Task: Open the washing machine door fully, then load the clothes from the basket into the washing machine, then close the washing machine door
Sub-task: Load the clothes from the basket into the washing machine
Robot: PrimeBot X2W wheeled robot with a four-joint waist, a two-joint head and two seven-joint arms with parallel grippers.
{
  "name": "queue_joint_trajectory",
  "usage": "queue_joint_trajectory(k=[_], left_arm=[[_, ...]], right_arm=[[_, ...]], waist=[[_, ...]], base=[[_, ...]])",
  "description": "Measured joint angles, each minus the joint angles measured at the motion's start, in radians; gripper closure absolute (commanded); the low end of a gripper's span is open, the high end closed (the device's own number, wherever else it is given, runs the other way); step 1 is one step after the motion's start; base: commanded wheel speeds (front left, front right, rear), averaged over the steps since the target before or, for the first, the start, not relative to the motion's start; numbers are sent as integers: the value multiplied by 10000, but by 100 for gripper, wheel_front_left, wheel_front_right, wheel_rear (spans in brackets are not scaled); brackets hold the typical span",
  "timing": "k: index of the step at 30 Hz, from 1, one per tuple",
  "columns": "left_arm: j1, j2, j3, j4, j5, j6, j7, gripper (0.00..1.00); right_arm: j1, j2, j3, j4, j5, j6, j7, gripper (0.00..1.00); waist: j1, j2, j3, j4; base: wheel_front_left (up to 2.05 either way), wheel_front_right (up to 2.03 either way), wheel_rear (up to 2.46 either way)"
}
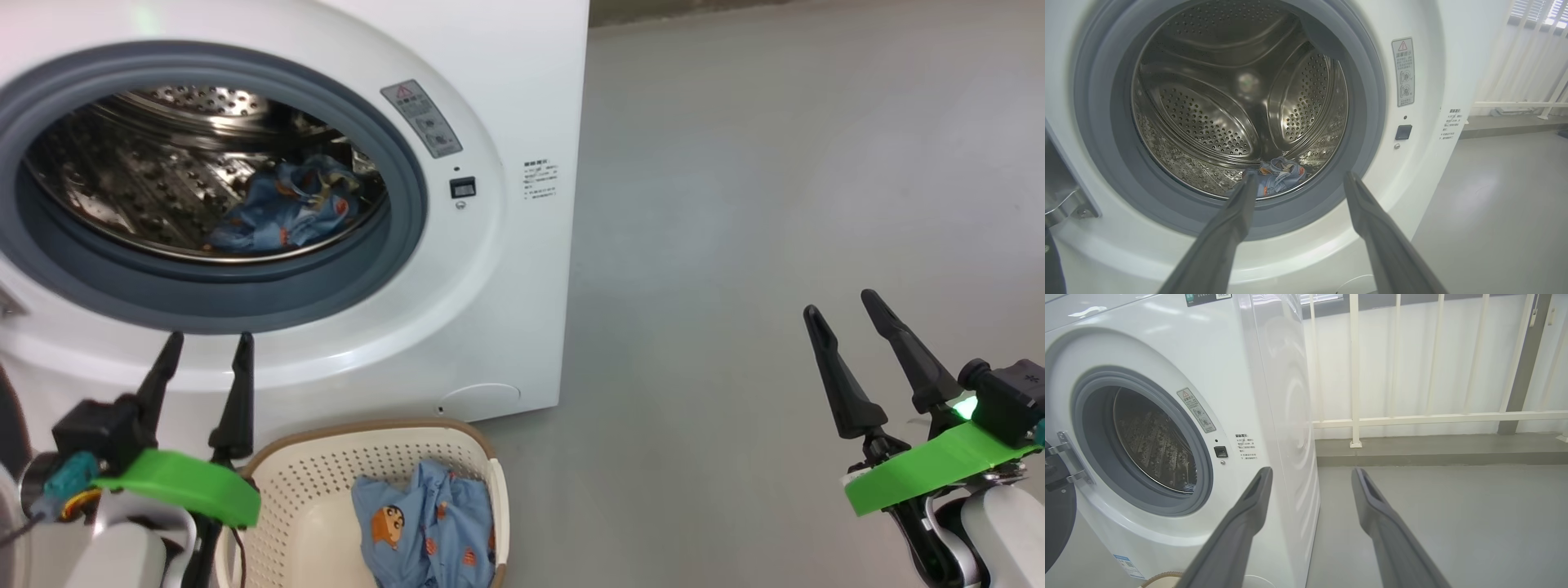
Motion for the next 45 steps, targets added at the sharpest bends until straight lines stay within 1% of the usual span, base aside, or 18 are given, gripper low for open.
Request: queue_joint_trajectory(k=[2, 5, 9, 16, 17, 26, 45], left_arm=[[636, 13, 52, -742, -92, 219, 155, 0], [1118, 2, 81, -1200, -244, 230, 265, 0], [2108, 21, 247, -2102, -525, 504, 412, 0], [2645, 132, 297, -2830, -568, 765, 516, 0], [2718, 125, 299, -2894, -583, 840, 514, 0], [3037, -25, 297, -3187, -738, 966, 514, 0], [3124, -40, 276, -3289, -936, 1011, 512, 0]], right_arm=[[22, -42, -19, -2, 0, -2, 0, 0], [200, -90, -46, -17, 12, 0, 0, 0], [498, -132, -107, -19, 75, -2, 0, 0], [573, -138, -245, -44, 75, -2, 0, 0], [575, -134, -247, -44, 75, 0, 0, 0], [593, -117, -226, -33, 125, -2, 0, 0], [593, -136, -21, 2, 174, 0, 0, 0]], waist=[[1, 0, -174, 116], [1, 0, -302, 181], [1, 0, -520, 363], [1, 0, -633, 552], [1, 0, -649, 579], [1, 0, -765, 642], [2, 0, -711, 610]], base=[[0, 0, 0], [0, 0, 0], [0, 0, 0], [0, 0, 0], [0, 0, 0], [0, 0, 0], [0, 0, 0]])
